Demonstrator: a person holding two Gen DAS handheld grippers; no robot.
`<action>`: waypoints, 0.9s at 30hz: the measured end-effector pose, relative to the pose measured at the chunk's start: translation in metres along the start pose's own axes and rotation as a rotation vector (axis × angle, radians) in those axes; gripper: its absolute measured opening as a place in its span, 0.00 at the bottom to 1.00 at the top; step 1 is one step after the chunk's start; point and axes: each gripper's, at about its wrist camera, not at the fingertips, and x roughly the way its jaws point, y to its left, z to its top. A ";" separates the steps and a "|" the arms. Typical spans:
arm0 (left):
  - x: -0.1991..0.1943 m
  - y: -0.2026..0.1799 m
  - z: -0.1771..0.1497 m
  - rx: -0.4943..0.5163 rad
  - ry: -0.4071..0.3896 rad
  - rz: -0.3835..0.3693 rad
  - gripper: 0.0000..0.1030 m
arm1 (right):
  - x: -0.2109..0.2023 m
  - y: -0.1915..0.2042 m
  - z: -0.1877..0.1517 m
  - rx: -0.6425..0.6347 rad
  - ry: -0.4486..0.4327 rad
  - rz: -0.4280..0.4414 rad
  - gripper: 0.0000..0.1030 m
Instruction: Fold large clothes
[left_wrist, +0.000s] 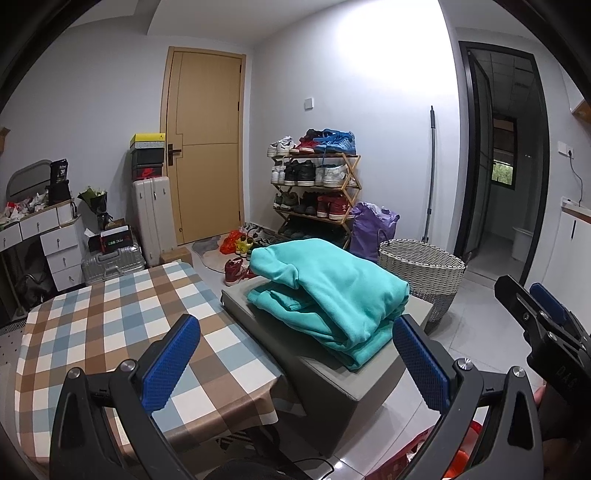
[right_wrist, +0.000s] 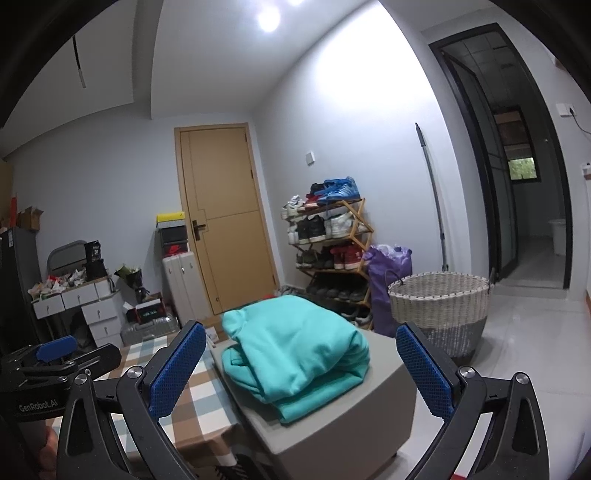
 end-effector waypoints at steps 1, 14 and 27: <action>0.000 0.001 0.000 -0.007 0.000 0.005 0.99 | 0.000 0.000 0.000 0.000 0.000 0.000 1.00; 0.000 -0.002 -0.002 0.002 0.004 0.009 0.99 | 0.002 0.000 0.000 -0.004 0.010 -0.004 1.00; 0.001 -0.012 -0.003 0.030 -0.004 0.018 0.99 | 0.000 -0.001 -0.001 0.005 0.015 -0.005 1.00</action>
